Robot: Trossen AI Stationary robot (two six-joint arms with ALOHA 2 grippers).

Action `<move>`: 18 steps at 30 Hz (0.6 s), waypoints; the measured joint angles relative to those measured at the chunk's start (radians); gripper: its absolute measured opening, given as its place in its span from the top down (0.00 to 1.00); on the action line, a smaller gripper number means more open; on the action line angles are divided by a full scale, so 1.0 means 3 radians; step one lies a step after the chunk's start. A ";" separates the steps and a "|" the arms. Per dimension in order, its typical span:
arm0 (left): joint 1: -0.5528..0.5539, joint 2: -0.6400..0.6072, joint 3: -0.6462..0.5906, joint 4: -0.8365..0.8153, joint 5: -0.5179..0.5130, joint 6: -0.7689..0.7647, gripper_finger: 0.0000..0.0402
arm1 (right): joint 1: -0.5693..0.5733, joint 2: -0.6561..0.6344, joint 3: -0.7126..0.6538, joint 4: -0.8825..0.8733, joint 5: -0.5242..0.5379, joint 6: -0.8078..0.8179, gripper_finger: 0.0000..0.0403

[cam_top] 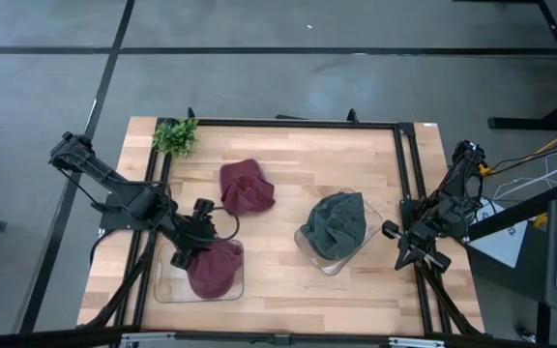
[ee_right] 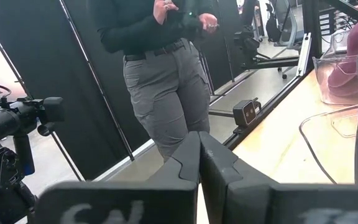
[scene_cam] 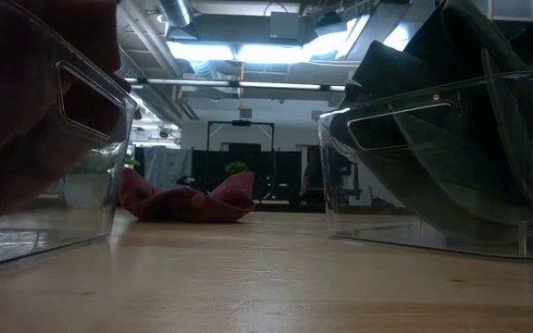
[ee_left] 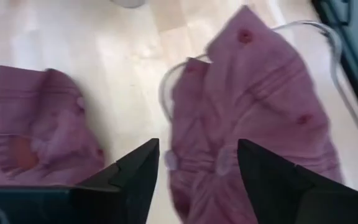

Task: Pick & Place hat
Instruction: Put the red cap into the left transparent bin

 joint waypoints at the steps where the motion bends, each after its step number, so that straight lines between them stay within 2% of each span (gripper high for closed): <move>1: 0.0004 -0.0019 0.0000 -0.0011 -0.0056 0.0001 0.46 | -0.0001 0.0000 0.0000 0.0000 0.0000 0.0000 0.99; 10: 0.0314 -0.0281 0.0000 0.0131 -0.0532 0.0175 0.40 | 0.0000 0.0001 0.0000 0.0001 0.0000 0.0000 0.99; 18: 0.0806 -0.0271 0.0001 0.0590 -0.0613 0.0432 0.43 | -0.0001 0.0001 0.0000 0.0000 0.0000 -0.0001 0.99</move>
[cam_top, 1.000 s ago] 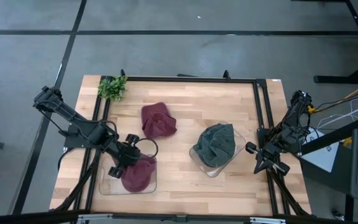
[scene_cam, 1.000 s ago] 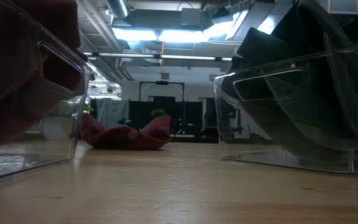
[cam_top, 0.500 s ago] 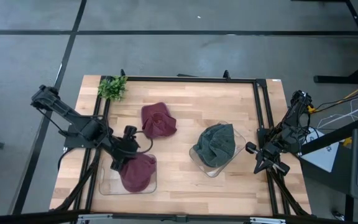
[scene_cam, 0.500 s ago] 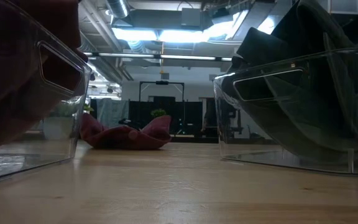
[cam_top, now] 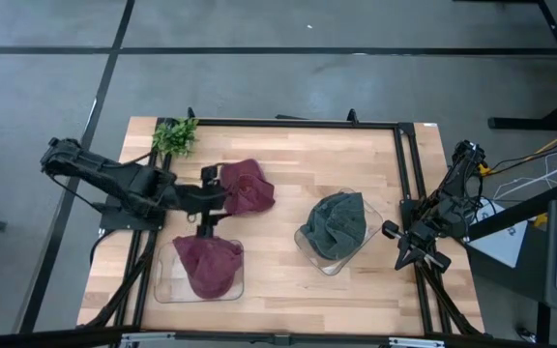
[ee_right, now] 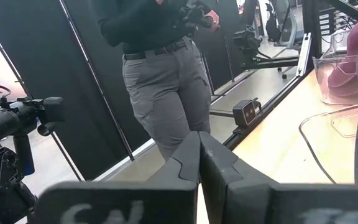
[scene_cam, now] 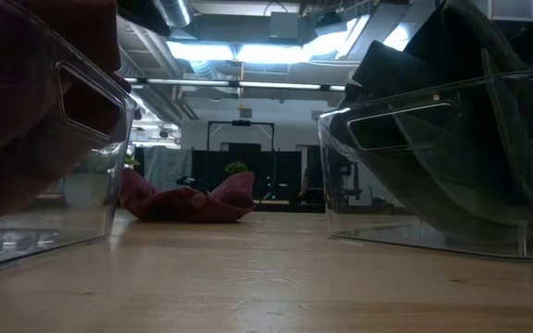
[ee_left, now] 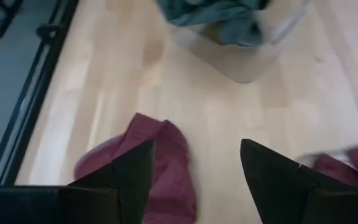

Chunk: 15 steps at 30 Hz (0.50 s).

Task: Pick & Place hat
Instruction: Put the red cap into the left transparent bin

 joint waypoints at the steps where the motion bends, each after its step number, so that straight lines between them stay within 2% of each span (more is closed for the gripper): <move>1: 0.0070 0.0027 0.0000 0.0019 0.0002 -0.0011 0.43 | 0.0001 -0.0001 0.0000 0.0001 0.0000 0.0000 0.99; 9: 0.0380 0.0106 0.0000 0.0176 0.0005 -0.0188 0.45 | 0.0001 -0.0001 0.0000 0.0001 0.0000 0.0001 0.99; 15: 0.0479 0.0105 0.0000 0.0336 -0.0174 -0.0138 0.44 | 0.0001 -0.0001 0.0000 0.0001 0.0000 0.0000 0.99</move>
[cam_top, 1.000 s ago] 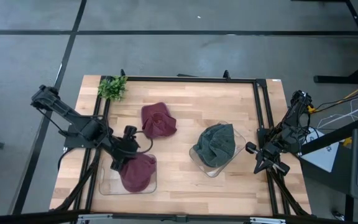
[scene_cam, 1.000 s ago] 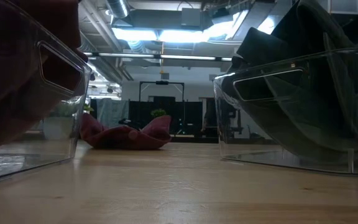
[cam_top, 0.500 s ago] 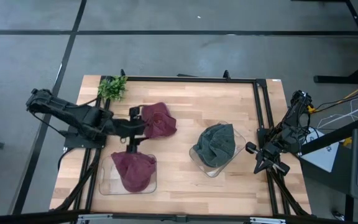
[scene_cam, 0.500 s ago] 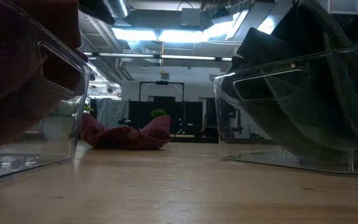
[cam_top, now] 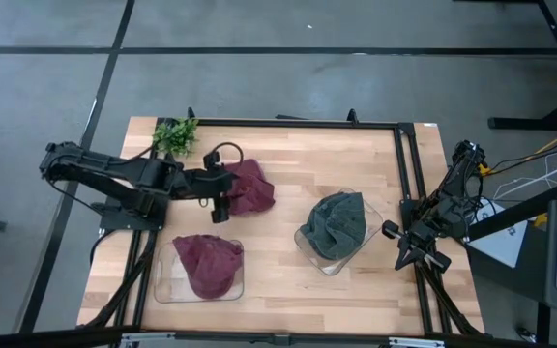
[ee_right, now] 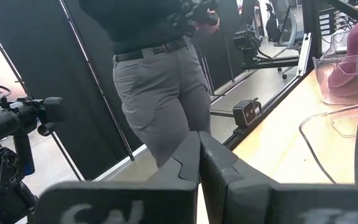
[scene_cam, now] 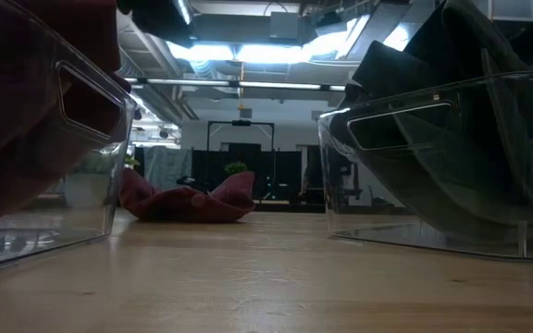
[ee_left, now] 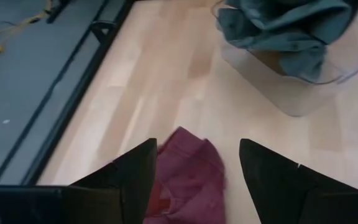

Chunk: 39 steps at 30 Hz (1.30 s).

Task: Pick & Place hat
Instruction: Put the red cap into the left transparent bin

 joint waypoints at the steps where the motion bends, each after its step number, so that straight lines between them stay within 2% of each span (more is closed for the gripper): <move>1: 0.0020 0.0011 0.0000 0.0009 -0.0027 0.0024 0.44 | 0.0000 0.0000 0.0000 -0.0001 0.0000 0.0000 0.99; 9: 0.0299 0.0195 0.0003 -0.0125 0.0001 0.0461 0.44 | -0.0001 0.0000 0.0000 0.0000 0.0000 0.0001 0.99; 16: 0.0541 0.0588 0.0003 -0.0163 0.0431 0.0485 0.44 | 0.0000 0.0000 0.0000 0.0000 0.0000 0.0001 0.99; 26: 0.0570 0.1262 0.0002 -0.0159 0.0929 0.0580 0.44 | 0.0000 0.0000 0.0000 -0.0001 0.0000 0.0001 0.99; 39: 0.0564 0.1690 0.0001 0.0033 0.1036 0.0579 0.44 | 0.0000 0.0000 0.0000 0.0000 0.0000 0.0001 0.99</move>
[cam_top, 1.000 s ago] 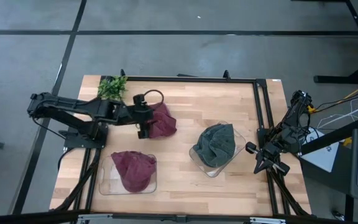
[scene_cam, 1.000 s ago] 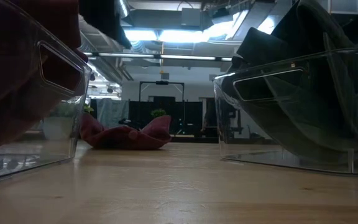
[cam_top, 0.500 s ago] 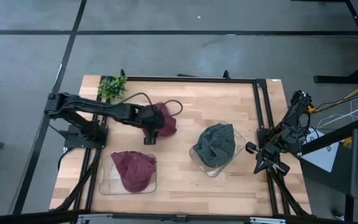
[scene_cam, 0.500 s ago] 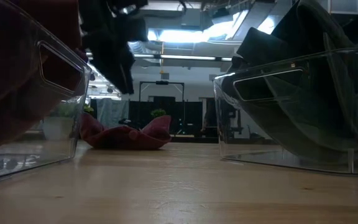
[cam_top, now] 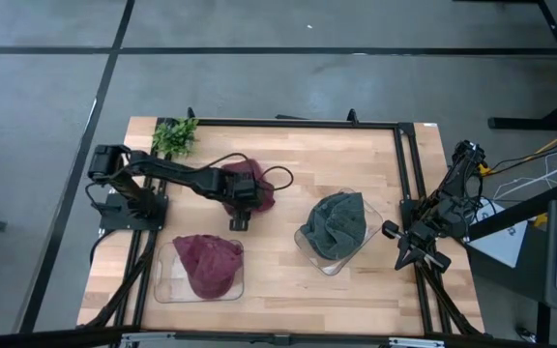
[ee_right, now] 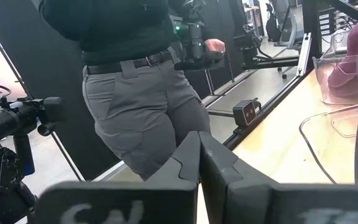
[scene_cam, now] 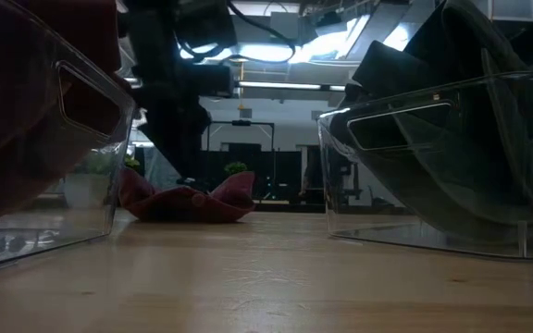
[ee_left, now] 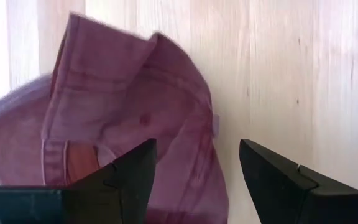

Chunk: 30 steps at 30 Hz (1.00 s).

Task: Pick & Place hat
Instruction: Put the red cap into the left transparent bin

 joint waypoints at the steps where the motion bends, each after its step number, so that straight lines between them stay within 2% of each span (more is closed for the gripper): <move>1: 0.0001 0.0025 0.0000 0.0051 -0.0001 0.0001 0.44 | 0.0000 0.0000 0.0000 -0.0001 0.0000 0.0000 0.99; 7: 0.0000 0.0190 0.0000 0.0253 0.0006 0.0032 0.44 | 0.0000 0.0000 0.0000 0.0000 0.0000 0.0000 0.99; 13: 0.0000 0.0340 0.0000 0.0234 0.0023 0.0148 0.46 | 0.0000 0.0000 0.0000 0.0000 0.0000 0.0000 0.99; 30: 0.0001 0.0383 -0.0085 0.0243 -0.0113 0.0153 0.50 | 0.0000 0.0000 0.0000 0.0000 0.0000 0.0000 0.99</move>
